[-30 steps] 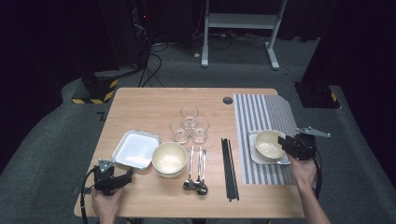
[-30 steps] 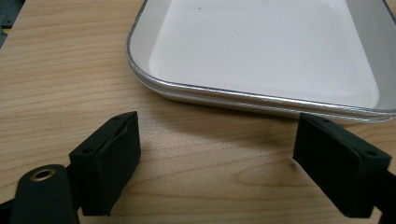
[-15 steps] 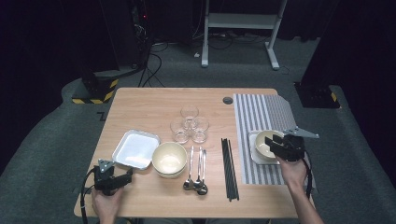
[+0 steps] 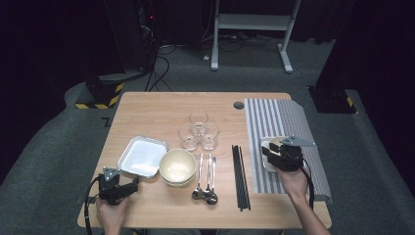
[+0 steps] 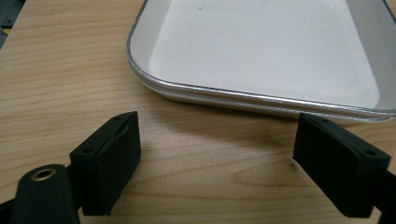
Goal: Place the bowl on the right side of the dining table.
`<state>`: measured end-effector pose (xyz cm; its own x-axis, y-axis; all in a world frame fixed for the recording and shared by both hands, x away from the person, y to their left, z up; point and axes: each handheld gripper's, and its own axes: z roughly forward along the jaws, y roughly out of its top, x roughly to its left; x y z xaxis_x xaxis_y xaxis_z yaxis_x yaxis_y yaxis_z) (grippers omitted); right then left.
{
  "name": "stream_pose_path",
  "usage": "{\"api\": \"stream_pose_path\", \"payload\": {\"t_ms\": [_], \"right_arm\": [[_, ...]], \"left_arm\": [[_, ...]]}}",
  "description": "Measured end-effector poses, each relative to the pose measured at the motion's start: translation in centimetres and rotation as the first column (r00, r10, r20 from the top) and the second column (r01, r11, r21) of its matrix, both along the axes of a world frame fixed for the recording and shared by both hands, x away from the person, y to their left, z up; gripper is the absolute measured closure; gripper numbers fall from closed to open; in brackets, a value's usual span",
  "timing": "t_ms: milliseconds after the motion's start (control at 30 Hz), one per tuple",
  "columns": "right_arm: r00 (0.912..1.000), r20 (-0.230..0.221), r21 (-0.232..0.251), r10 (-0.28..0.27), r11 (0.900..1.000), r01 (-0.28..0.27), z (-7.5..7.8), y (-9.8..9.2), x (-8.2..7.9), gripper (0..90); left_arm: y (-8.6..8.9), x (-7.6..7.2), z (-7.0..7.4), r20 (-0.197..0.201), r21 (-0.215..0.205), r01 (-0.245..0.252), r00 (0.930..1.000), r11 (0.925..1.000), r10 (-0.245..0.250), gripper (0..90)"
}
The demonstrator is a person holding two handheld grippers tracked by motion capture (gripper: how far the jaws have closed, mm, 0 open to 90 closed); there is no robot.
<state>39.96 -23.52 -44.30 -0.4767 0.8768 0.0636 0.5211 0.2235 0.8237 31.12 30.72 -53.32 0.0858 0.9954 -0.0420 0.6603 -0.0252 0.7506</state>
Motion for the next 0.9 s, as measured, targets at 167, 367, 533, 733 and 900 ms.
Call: {"api": "stream_pose_path", "payload": {"t_ms": [167, 367, 533, 733, 900], "right_arm": [[0.9994, -0.009, -0.01, 0.033, 0.999, -0.033, -0.6, 1.4, 0.0, 61.7], [0.9974, -0.022, -0.015, 0.069, 0.997, -0.07, -1.3, 2.9, 0.0, 61.4], [0.9943, -0.04, -0.012, 0.099, 0.995, -0.099, -2.1, 4.1, -0.1, 61.4], [0.9891, -0.069, -0.028, 0.13, 0.991, -0.132, -3.3, 5.6, -0.3, 61.3], [0.9866, -0.094, -0.001, 0.134, 0.991, -0.134, -4.2, 6.3, -0.3, 61.1]], "left_arm": [[0.0, 0.0, 0.0, 0.0, 0.0, -0.001, 1.0, 1.0, 0.001, 15.4], [0.0, 0.0, 0.0, 0.001, -0.001, -0.002, 1.0, 1.0, 0.002, 15.7], [0.0, 0.0, 0.0, 0.001, 0.0, -0.001, 1.0, 1.0, 0.001, 15.6], [0.0, 0.0, 0.0, 0.001, 0.0, -0.002, 1.0, 1.0, 0.002, 15.7], [0.0, 0.0, 0.0, 0.001, -0.001, -0.002, 1.0, 1.0, 0.002, 15.8]]}}
